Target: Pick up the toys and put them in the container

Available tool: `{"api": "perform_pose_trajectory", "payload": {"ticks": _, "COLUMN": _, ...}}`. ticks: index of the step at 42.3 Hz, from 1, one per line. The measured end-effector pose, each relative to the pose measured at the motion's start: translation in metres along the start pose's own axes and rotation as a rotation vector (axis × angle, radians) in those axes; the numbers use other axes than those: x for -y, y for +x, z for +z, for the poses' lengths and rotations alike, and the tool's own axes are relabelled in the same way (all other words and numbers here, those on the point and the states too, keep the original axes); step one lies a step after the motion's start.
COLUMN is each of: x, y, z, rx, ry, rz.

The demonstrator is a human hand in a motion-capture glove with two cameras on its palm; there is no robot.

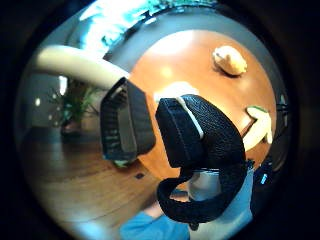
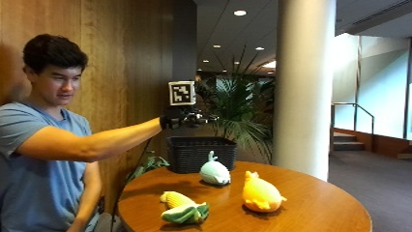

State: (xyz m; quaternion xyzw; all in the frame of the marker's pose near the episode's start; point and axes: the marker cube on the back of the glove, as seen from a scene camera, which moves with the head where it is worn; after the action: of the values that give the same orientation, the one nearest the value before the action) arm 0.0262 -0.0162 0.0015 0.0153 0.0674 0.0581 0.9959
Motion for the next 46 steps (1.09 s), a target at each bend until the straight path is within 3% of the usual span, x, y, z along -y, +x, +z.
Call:
{"api": "perform_pose_trajectory", "payload": {"ticks": 3, "x": 0.008, "y": 0.009, "z": 0.000, "rx": -0.016, "ry": -0.003, "rz": -0.040}}
{"api": "perform_pose_trajectory", "payload": {"ticks": 13, "x": 0.058, "y": 0.025, "z": 0.001, "rx": 0.023, "ry": -0.025, "rz": 0.041}}
{"api": "perform_pose_trajectory", "payload": {"ticks": 17, "x": 0.083, "y": 0.051, "z": 0.010, "rx": -0.107, "ry": -0.022, "rz": -0.011}}
{"api": "perform_pose_trajectory", "payload": {"ticks": 25, "x": 0.138, "y": 0.072, "z": 0.032, "rx": -0.084, "ry": -0.036, "rz": -0.026}}
{"api": "perform_pose_trajectory", "payload": {"ticks": 28, "x": 0.162, "y": 0.082, "z": 0.048, "rx": -0.067, "ry": -0.084, "rz": 0.067}}
{"api": "perform_pose_trajectory", "payload": {"ticks": 33, "x": 0.185, "y": 0.107, "z": 0.087, "rx": -0.213, "ry": -0.180, "rz": 0.011}}
{"api": "perform_pose_trajectory", "payload": {"ticks": 37, "x": 0.206, "y": 0.109, "z": 0.112, "rx": -0.150, "ry": -0.194, "rz": 0.160}}
{"api": "perform_pose_trajectory", "payload": {"ticks": 46, "x": 0.222, "y": 0.112, "z": 0.169, "rx": -0.028, "ry": -0.393, "rz": 0.139}}
